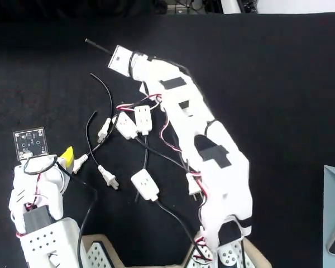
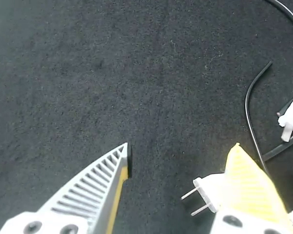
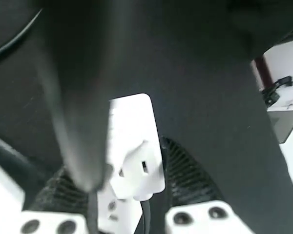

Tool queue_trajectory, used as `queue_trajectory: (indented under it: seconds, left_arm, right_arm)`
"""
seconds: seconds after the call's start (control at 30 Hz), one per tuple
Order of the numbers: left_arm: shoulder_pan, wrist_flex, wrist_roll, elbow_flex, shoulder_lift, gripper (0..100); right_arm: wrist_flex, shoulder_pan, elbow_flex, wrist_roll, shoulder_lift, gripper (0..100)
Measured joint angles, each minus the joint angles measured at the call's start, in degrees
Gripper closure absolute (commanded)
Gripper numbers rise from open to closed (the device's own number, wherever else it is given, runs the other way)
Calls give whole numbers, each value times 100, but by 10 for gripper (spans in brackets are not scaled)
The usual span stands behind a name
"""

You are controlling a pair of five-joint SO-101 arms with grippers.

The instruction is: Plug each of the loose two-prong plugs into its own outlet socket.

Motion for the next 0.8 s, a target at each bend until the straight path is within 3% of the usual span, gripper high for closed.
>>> queue_trajectory:
  seconds: [0.17,0.5,0.8]
  left_arm:
    - [0,0,0,0,0,686]
    - [0,0,0,0,0,686]
    - [0,0,0,0,0,686]
  right_arm:
    - [-9,0,-510,-88,422,746]
    - [1978,9,-2180,-1415,527,756]
    - [4809,9,-4404,-2286,527,758]
